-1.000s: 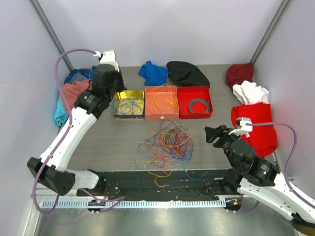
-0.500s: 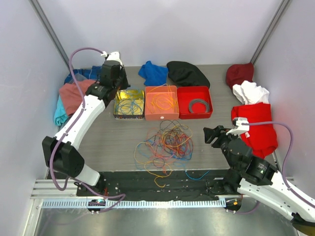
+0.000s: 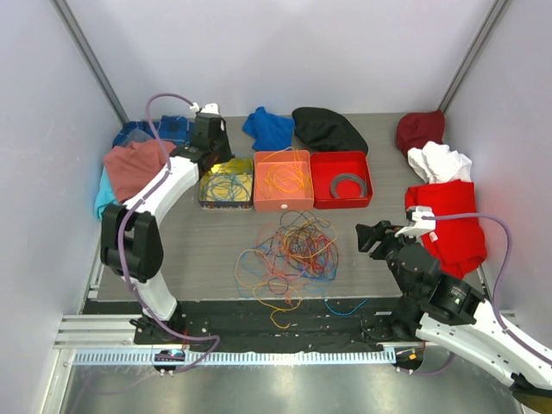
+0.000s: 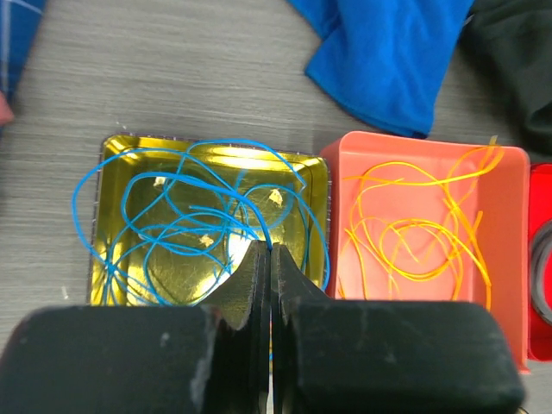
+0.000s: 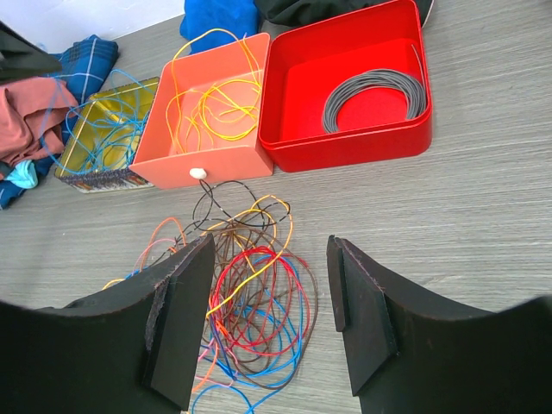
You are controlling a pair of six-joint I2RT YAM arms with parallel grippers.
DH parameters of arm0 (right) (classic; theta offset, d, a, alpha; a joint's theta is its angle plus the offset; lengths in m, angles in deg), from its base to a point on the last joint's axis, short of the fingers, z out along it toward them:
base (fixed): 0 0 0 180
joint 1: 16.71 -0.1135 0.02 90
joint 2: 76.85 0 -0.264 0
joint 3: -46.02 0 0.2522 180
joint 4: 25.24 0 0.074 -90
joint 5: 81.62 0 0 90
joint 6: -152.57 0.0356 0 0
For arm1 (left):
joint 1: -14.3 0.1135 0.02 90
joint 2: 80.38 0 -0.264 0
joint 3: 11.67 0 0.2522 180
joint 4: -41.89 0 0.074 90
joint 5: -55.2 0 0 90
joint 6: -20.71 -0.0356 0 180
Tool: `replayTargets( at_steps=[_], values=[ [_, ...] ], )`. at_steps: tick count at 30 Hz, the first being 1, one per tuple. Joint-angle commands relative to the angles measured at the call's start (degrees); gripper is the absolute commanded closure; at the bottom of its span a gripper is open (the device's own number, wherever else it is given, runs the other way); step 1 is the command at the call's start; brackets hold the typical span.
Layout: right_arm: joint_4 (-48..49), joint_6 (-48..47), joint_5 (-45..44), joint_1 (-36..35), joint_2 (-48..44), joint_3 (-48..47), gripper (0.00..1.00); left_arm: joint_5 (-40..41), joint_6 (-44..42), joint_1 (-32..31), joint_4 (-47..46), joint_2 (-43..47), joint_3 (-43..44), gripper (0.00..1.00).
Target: Untangle the cables
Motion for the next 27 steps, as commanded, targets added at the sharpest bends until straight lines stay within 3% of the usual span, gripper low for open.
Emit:
replayTargets(
  at_steps=[1,8,13,18,21,23,27],
  values=[
    [2.22,-0.3,-1.15,-0.33,0.62,-0.13,0.37,0.21,1.09,0.36,-6.14,-3.51,0.67,1.0],
    [2.3,-0.39,-1.5,-0.25,1.06,0.13,0.37,5.48,-0.23,0.36,-13.96,-6.24,-1.17,1.0],
    [2.57,-0.65,-1.33,-0.34,2.2,0.13,0.37,7.16,-1.98,0.36,-18.98,-6.25,-7.23,1.0],
    [2.74,-0.65,-1.24,-0.33,2.38,0.13,0.37,5.31,-2.86,0.27,-33.28,-2.56,-17.76,1.0],
    [2.74,-0.74,-1.33,-0.25,2.38,0.13,0.37,5.49,-3.04,0.27,-35.16,-1.5,-19.72,1.0],
    [2.66,-0.92,-1.24,-0.25,2.2,0.13,0.37,5.49,-2.78,0.27,-33.32,-1.06,-20.07,0.97],
    [2.66,-0.83,-1.24,-0.25,1.94,0.13,0.37,6.27,-2.16,0.27,-31.11,2.09,-20.95,0.75]
  ],
)
